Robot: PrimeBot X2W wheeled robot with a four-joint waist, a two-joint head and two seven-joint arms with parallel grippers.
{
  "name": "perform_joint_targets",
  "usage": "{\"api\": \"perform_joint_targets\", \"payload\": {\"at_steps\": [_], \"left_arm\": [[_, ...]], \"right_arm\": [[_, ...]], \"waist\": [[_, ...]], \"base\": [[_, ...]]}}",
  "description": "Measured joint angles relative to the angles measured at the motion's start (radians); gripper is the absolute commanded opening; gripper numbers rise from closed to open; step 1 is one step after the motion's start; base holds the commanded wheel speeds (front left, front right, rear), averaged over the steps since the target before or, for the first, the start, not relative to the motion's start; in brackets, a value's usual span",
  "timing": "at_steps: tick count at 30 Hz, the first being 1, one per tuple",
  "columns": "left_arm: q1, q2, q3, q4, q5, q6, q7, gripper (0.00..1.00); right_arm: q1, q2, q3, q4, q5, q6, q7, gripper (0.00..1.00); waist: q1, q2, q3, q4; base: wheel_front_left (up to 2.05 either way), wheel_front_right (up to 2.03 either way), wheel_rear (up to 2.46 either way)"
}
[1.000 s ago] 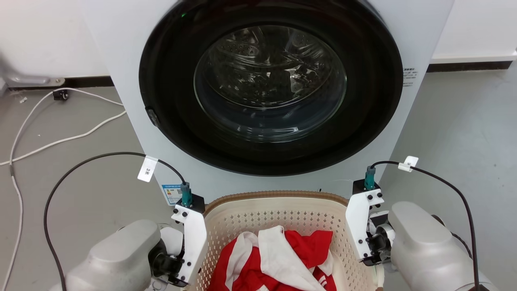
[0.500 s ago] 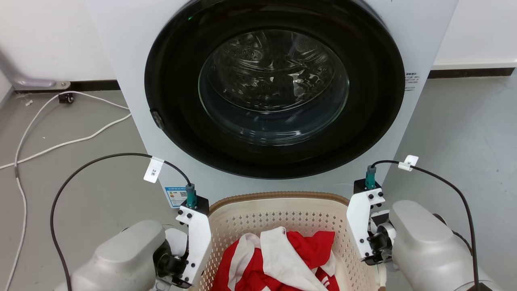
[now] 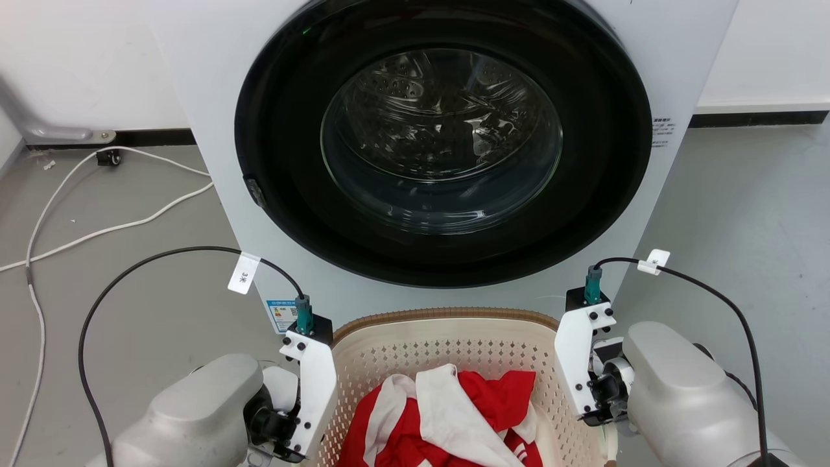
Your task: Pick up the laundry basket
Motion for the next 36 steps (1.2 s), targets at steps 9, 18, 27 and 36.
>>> {"api": "perform_joint_targets", "payload": {"at_steps": [9,18,27,36], "left_arm": [[0.0,-0.003,0.0,0.005,0.002,0.0,-0.004,0.0],[0.0,-0.006,0.0,0.01,0.0,0.0,-0.002,0.0],[0.0,-0.007,0.0,0.015,-0.001,0.0,-0.007,0.0],[0.004,-0.007,-0.001,0.019,-0.004,0.0,-0.007,0.0]], "right_arm": [[-0.001,-0.001,0.018,0.0,0.019,0.0,-0.002,0.0],[-0.006,0.0,0.032,0.009,0.029,0.0,-0.006,0.0],[-0.006,0.0,0.05,0.009,0.046,0.0,-0.01,0.0],[-0.006,-0.001,0.067,0.009,0.056,0.0,-0.014,0.0]], "waist": [[0.0,0.0,0.001,0.002],[0.0,0.0,0.003,0.007],[0.0,0.0,0.001,0.008],[0.0,0.0,-0.001,0.005]], "base": [[0.0,0.0,0.0],[0.0,0.0,0.0],[0.0,0.0,0.0],[0.0,0.0,0.0]]}}
